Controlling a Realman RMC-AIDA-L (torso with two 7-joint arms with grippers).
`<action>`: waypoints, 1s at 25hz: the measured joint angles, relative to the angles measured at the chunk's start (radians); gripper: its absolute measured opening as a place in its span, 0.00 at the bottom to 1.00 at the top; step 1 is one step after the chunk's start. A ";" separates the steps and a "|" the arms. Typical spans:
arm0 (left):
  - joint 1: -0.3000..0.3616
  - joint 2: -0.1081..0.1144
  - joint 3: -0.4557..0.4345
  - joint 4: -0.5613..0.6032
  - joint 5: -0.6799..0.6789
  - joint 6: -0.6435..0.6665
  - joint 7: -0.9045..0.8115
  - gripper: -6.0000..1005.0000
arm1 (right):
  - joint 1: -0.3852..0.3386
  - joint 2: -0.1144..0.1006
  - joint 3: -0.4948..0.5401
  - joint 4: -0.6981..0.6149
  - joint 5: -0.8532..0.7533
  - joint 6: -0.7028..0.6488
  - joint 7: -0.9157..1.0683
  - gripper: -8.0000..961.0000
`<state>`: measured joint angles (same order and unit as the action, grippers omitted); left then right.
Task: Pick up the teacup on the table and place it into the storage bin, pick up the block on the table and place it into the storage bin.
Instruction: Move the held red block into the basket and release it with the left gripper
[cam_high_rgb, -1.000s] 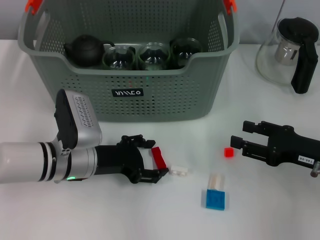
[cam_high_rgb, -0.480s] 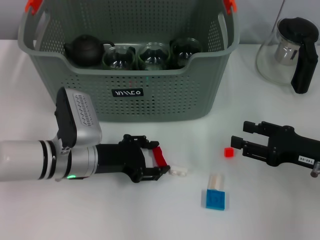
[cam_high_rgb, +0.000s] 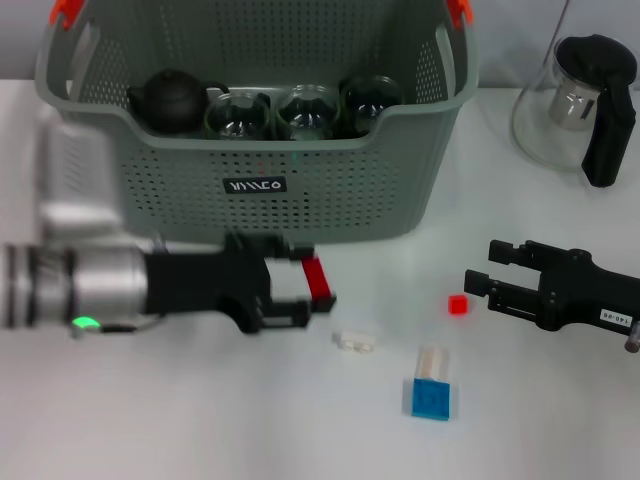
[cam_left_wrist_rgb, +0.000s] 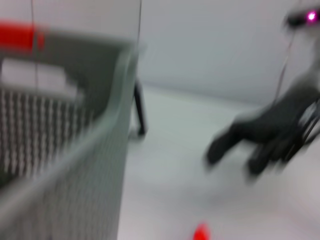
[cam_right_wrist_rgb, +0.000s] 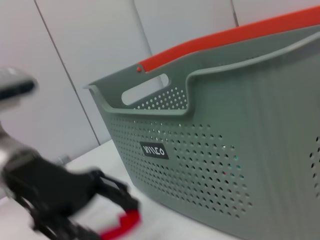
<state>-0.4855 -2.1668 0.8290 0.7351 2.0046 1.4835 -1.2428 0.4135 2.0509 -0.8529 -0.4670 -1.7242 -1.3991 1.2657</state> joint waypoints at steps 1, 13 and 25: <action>0.005 0.001 -0.035 0.036 -0.009 0.070 -0.020 0.66 | 0.000 0.000 0.000 0.000 0.000 0.000 0.000 0.74; -0.206 0.120 -0.256 0.155 -0.184 0.097 -0.457 0.71 | 0.008 0.003 -0.003 0.002 0.000 -0.001 -0.002 0.74; -0.315 0.076 0.128 0.088 0.223 -0.570 -0.715 0.76 | 0.011 0.009 -0.004 -0.007 -0.001 -0.007 0.001 0.74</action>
<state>-0.8005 -2.0908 0.9569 0.8234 2.2271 0.9139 -1.9581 0.4250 2.0599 -0.8565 -0.4739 -1.7250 -1.4061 1.2663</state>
